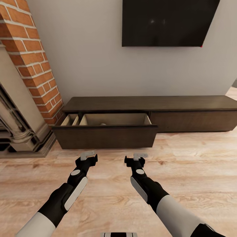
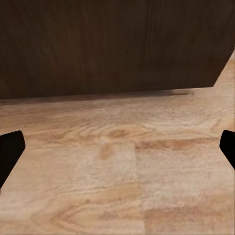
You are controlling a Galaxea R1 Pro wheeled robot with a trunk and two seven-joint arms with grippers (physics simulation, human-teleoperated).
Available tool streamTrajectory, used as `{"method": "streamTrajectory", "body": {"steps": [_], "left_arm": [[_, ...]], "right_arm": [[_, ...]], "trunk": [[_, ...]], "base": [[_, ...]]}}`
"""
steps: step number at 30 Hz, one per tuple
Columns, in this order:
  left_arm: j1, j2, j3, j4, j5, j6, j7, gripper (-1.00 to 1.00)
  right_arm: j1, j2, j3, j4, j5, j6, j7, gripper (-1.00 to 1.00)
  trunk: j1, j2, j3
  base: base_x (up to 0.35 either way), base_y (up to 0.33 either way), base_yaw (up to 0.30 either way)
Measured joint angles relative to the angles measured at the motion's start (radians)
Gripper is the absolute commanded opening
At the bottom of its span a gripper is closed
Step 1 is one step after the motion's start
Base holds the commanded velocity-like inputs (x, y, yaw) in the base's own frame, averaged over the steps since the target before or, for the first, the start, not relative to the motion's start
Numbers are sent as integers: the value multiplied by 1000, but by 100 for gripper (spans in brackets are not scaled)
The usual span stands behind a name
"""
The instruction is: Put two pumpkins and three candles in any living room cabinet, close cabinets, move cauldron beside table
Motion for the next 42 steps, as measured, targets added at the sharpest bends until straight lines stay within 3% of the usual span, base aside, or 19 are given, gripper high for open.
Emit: {"method": "streamTrajectory", "body": {"steps": [16, 23, 35, 42], "left_arm": [[0, 0, 0, 0, 0, -1, 1, 100], [0, -3, 0, 0, -1, -10, 1, 100], [0, -5, -4, 4, -23, -22, 3, 100], [0, -5, -7, 5, -25, -23, 3, 100]], "right_arm": [[0, 0, -2, 2, -5, 13, 2, 100], [0, 0, -6, 4, -9, 90, 3, 100], [0, 0, -8, 3, -11, 105, 8, 100], [0, 0, -6, 3, -10, 102, 10, 100]], "trunk": [[0, 0, 0], [0, 0, 0], [0, 0, 0], [4, -2, -27]], "base": [[278, 68, 0], [59, 1, 0], [77, 0, 0], [2, 0, 0]]}}
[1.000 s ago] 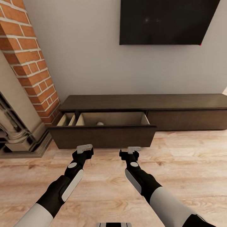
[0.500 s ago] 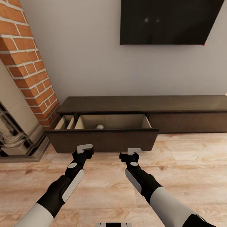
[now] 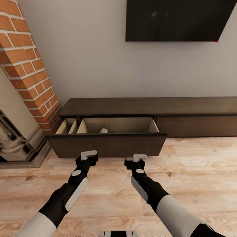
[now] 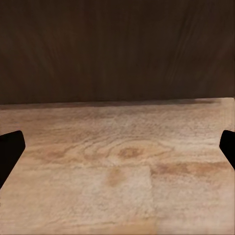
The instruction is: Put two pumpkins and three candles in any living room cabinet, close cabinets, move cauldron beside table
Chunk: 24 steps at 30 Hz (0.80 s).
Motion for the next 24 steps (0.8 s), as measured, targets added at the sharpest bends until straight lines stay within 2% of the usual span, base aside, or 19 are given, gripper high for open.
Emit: {"method": "streamTrajectory", "body": {"steps": [24], "left_arm": [[0, 0, -5, 1, -2, 0, 0, 100]], "right_arm": [[0, 0, 1, -2, 15, -117, -1, 100]], "trunk": [[11, -6, -93]], "base": [[0, 0, 0]]}}
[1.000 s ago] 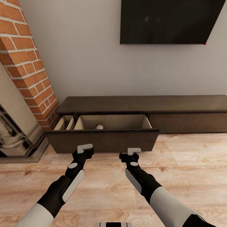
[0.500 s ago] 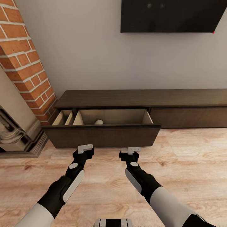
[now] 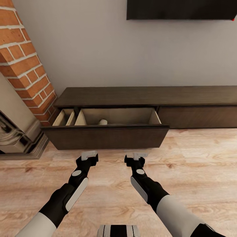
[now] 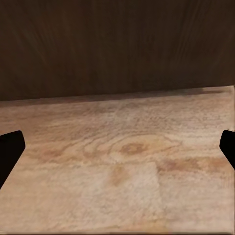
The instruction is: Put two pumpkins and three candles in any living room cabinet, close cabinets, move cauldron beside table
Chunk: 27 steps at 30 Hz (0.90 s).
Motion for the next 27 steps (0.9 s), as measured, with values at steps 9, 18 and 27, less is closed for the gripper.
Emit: {"method": "streamTrajectory", "body": {"steps": [9, 18, 27], "left_arm": [[0, 0, 1, -1, 0, 0, 0, 100], [0, -1, -1, 0, 0, 0, 0, 100], [0, -1, -2, 1, 4, 0, 0, 100]], "right_arm": [[0, -1, 0, -1, 3, -3, -1, 100], [0, -7, 2, -2, 7, -89, -17, 100], [0, -2, 4, -1, 8, -124, -18, 100]], "trunk": [[0, 0, -4], [0, 0, -4], [0, 0, -4]], "base": [[2, 0, 0], [109, 11, 0], [209, 1, 0]]}}
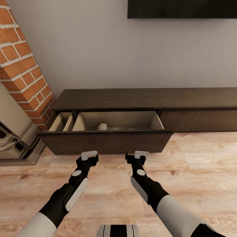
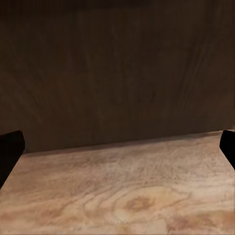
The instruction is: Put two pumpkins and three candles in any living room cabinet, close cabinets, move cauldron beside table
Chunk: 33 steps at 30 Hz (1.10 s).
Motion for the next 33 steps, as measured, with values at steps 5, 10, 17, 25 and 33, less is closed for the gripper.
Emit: {"method": "streamTrajectory", "body": {"steps": [5, 10, 17, 25, 33], "left_arm": [[0, 0, 0, 0, 0, 0, 0, 100], [0, 0, 0, 0, 0, 0, 0, 100], [0, 0, -1, 0, 0, 0, 0, 100], [0, 0, 0, 0, -2, 0, 0, 100], [0, 0, 0, 0, -2, 0, 0, 100]], "right_arm": [[0, -1, 0, 2, -2, -28, 8, 100], [0, -1, 0, 2, -2, -33, 14, 100], [0, -2, 1, 2, -2, -33, 16, 100], [0, -1, 1, 3, -2, -32, 16, 100], [0, -1, 1, 3, -2, -32, 17, 100]], "trunk": [[0, 0, 0], [0, 0, 0], [0, 0, 0], [0, 0, 0], [0, 0, 0]], "base": [[278, 0, 0], [104, 0, 0], [131, 18, 0], [54, 12, 0], [128, 0, 0]]}}
